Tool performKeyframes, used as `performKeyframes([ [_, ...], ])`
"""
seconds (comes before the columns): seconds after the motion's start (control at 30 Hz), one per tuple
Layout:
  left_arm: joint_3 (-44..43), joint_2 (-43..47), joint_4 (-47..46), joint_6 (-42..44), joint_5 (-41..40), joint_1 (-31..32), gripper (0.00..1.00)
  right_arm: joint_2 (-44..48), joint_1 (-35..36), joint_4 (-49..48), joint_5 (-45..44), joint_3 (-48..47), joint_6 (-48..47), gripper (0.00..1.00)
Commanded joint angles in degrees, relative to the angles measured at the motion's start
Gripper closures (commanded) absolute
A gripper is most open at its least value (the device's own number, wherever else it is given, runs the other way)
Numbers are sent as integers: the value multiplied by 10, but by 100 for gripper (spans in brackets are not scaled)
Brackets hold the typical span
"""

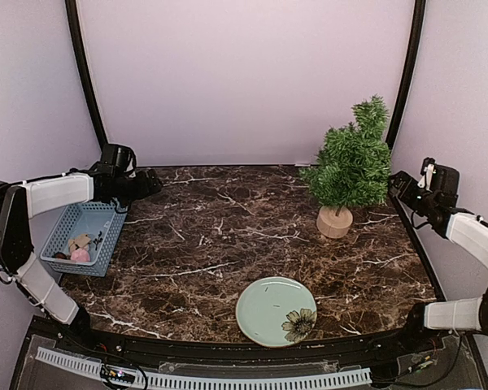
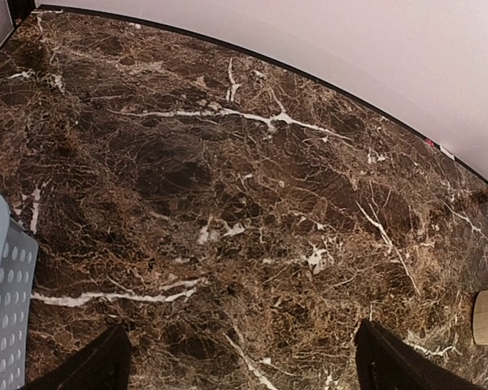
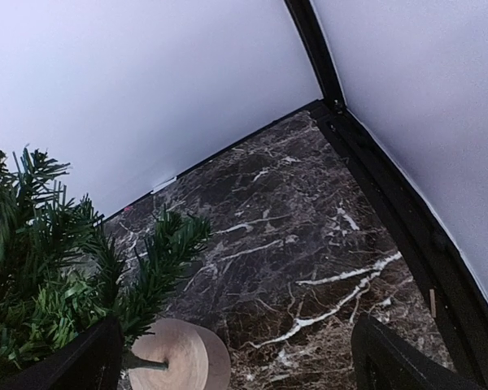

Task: Decorate the small christmas tree

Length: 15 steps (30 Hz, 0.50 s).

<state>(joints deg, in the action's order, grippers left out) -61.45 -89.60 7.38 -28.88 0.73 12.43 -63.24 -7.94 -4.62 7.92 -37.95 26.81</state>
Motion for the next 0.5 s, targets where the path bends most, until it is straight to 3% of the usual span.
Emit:
performKeyframes([
  [0.0, 7, -6, -12, 2, -7, 4, 1, 27, -47, 25, 36, 22, 18, 1],
  [0.23, 6, -20, -38, 7, 29, 5, 1, 68, -75, 52, 64, 3, 12, 2],
  [0.47, 10, -44, -71, 5, 55, 6, 1, 28, -76, -2, 180, -46, 48, 2],
])
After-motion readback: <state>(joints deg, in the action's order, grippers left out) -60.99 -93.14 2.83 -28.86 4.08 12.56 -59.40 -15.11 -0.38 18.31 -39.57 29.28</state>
